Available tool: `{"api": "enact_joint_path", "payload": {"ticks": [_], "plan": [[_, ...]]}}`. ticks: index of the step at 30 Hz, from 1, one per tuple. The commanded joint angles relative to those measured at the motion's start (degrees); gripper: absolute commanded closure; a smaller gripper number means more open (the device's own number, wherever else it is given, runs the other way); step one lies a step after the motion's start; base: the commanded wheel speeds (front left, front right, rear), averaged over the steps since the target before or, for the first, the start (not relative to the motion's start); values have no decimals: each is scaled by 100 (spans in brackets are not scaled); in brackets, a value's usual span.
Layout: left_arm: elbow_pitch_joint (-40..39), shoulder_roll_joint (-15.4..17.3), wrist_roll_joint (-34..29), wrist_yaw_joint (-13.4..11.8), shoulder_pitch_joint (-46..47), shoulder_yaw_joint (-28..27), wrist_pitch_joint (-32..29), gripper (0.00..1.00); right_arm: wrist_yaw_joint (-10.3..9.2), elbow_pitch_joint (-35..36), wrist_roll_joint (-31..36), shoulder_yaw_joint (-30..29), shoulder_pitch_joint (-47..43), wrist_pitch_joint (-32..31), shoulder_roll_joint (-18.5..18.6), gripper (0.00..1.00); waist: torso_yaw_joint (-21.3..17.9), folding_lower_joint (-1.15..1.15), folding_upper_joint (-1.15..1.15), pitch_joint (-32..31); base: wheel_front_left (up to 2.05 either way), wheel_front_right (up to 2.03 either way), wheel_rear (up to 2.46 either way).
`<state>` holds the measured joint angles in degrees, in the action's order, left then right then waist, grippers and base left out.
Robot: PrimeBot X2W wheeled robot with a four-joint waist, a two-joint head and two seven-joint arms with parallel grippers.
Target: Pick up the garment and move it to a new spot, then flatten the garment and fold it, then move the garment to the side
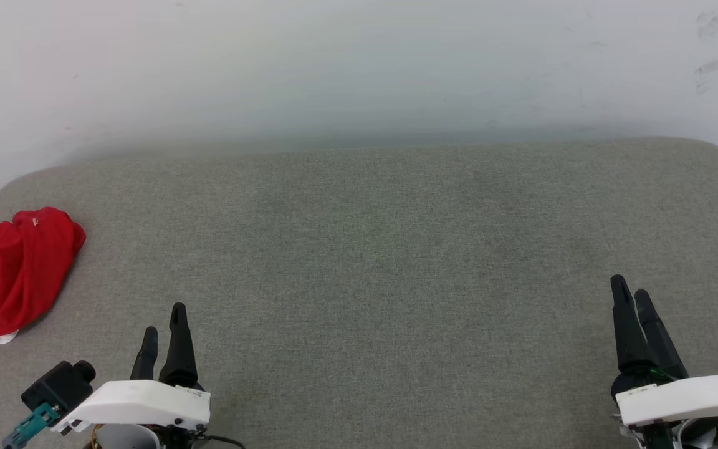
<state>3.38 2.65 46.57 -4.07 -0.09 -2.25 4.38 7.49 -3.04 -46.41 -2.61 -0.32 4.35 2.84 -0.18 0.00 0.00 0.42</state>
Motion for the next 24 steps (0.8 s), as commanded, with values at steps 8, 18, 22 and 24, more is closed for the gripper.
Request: {"api": "enact_joint_path", "payload": {"ticks": [8,18,22,24], "plan": [[-173,84,-886,-180,-78,210,175,0,0,109,838,27,-86,173,9,0,-3,0,0,3,0,0,0],[-241,250,-1639,-369,-142,535,344,0,0,214,1605,60,-168,345,9,0,-20,0,0,16,0,0,0],[-255,319,-1883,-452,-152,656,407,0,0,258,1851,92,-206,402,9,0,-20,0,0,23,0,0,0],[-269,340,-1983,-479,-165,704,434,0,0,278,1989,105,-231,435,9,0,-20,0,0,26,0,0,0]]}}
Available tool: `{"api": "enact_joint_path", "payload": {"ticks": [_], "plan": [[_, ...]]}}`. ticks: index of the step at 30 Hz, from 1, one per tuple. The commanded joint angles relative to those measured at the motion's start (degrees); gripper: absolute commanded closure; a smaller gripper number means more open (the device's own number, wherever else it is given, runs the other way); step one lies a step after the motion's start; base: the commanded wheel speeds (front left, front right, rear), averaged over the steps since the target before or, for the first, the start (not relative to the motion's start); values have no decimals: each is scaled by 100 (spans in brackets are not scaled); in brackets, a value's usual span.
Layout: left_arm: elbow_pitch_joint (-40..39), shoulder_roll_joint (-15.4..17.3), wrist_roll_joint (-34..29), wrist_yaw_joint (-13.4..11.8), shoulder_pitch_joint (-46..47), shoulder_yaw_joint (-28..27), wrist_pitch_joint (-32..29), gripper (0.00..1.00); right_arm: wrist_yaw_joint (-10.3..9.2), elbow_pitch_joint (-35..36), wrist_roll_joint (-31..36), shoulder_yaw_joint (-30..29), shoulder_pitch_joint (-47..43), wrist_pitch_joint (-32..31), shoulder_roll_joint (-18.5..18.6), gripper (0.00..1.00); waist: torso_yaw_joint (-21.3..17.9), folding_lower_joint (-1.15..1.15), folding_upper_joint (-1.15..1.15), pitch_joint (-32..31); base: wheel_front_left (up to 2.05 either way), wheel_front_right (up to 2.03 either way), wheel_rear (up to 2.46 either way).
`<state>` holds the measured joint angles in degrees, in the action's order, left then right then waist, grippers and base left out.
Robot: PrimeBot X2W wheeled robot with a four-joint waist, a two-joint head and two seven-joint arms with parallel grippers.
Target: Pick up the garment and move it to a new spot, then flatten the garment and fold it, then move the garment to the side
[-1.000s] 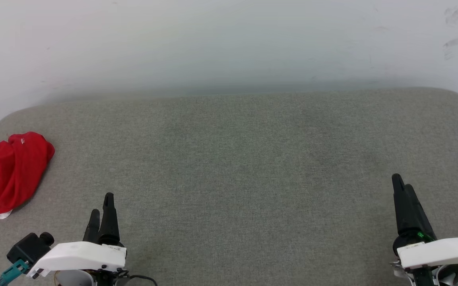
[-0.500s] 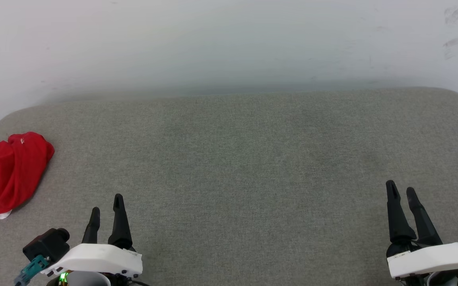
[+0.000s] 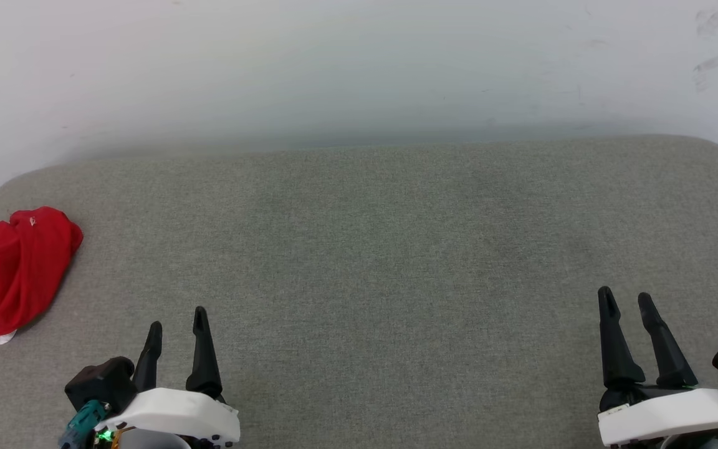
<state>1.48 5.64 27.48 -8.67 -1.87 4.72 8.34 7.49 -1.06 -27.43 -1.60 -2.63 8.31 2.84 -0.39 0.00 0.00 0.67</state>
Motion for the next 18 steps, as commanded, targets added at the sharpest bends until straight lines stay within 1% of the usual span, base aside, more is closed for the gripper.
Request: {"api": "enact_joint_path", "payload": {"ticks": [1,9,18], "plan": [[-81,52,-125,-38,4,26,56,0,0,92,155,8,-8,53,9,0,0,0,0,1,0,0,0],[-134,114,-551,-159,-62,158,166,0,0,161,633,10,-89,163,8,0,-6,0,0,5,0,0,0],[-176,140,-954,-158,-90,241,287,0,0,220,1032,24,-153,291,7,0,-10,0,0,19,0,0,0]]}}
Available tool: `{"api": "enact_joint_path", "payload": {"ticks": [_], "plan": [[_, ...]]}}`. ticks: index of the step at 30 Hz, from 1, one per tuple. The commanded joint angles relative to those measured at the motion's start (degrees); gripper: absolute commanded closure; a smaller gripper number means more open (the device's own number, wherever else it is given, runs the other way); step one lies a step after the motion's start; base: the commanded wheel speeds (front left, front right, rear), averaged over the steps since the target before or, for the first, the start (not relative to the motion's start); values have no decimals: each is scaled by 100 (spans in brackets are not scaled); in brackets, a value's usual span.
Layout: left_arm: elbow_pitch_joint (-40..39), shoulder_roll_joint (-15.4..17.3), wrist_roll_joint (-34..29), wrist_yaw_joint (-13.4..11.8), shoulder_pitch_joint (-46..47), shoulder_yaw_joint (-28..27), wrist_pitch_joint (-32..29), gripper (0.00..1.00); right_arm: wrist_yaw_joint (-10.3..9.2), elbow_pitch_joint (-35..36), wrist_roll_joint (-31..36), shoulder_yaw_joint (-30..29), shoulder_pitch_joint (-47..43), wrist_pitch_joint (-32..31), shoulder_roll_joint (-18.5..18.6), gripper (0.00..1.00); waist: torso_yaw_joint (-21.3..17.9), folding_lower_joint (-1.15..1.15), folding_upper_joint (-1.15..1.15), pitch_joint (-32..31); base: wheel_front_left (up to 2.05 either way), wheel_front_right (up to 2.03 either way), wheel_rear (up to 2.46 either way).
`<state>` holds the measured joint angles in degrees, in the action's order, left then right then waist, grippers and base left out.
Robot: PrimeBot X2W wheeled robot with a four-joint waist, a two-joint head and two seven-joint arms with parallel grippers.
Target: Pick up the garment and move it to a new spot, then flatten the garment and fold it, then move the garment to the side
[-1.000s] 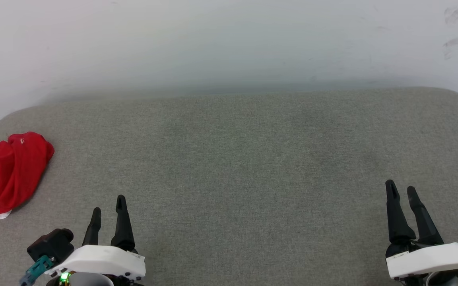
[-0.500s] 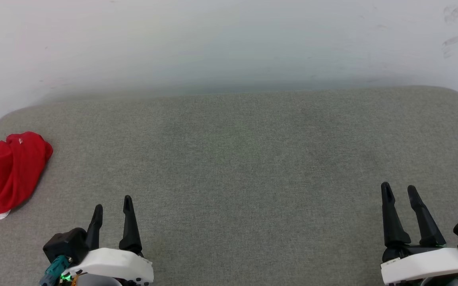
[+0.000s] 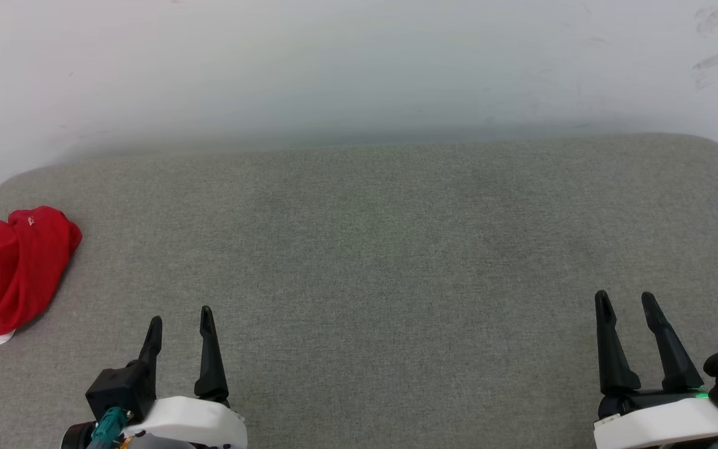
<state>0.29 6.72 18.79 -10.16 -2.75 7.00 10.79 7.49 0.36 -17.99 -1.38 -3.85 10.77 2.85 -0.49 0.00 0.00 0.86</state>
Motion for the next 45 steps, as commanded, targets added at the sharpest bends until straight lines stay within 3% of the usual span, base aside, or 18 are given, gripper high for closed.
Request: {"api": "enact_joint_path", "payload": {"ticks": [1,36,45], "plan": [[-56,34,-130,4,-7,20,57,0,0,84,133,4,-39,52,6,0,1,0,0,0,0,0,0],[184,-316,-1424,543,-212,-373,430,0,-1,116,1016,6,-283,437,4,0,-15,0,0,14,0,0,0],[329,-372,-1343,703,-202,-515,443,0,-1,79,881,20,-305,445,4,0,-19,0,0,25,0,0,0]]}}
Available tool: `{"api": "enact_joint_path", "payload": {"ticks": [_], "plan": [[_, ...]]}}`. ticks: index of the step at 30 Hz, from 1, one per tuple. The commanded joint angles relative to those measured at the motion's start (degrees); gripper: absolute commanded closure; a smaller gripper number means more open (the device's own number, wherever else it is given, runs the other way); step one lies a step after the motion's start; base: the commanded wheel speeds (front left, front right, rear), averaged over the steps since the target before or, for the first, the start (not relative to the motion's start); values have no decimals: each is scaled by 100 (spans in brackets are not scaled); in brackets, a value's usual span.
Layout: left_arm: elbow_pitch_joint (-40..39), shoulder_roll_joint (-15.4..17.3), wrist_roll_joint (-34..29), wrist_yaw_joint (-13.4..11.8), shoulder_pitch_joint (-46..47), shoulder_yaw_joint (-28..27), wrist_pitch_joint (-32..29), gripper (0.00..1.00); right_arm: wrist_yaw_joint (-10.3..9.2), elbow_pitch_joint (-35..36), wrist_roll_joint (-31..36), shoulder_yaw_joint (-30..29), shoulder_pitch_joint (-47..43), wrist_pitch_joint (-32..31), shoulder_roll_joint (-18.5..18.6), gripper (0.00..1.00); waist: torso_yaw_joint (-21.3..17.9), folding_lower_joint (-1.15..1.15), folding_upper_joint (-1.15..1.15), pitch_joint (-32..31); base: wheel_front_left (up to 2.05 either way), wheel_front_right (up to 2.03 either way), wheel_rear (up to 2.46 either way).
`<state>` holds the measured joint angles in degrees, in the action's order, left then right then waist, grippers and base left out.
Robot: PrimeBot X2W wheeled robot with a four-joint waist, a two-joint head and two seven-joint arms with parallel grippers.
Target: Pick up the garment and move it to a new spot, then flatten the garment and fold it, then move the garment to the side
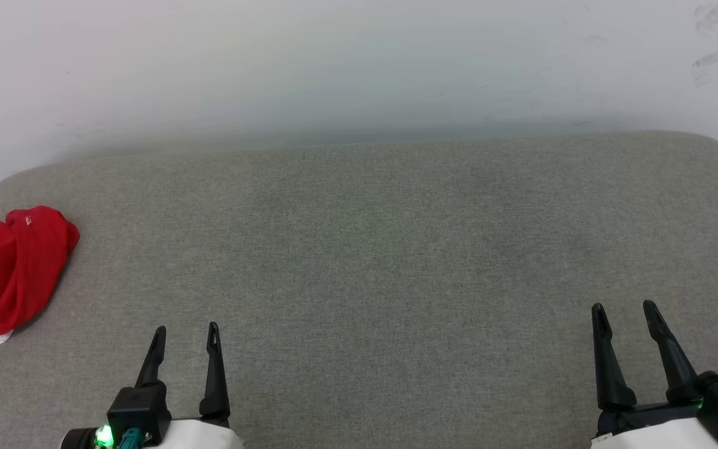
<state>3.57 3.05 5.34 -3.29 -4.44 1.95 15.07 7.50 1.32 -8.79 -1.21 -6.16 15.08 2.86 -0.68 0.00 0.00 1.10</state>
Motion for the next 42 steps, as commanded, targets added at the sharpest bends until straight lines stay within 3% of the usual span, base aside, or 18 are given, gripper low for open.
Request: {"api": "enact_joint_path", "payload": {"ticks": [1,24,42], "plan": [[16,-9,13,34,-33,-16,16,0,-2,-25,-47,1,-76,14,3,0,-1,0,0,3,0,0,0],[109,-18,134,-27,-17,1,16,0,-2,-33,-51,-3,-103,14,3,0,104,0,0,-9,0,0,0],[109,-18,195,-158,16,-187,15,0,-2,35,37,27,-181,14,3,0,919,0,0,-12,0,0,0]]}}
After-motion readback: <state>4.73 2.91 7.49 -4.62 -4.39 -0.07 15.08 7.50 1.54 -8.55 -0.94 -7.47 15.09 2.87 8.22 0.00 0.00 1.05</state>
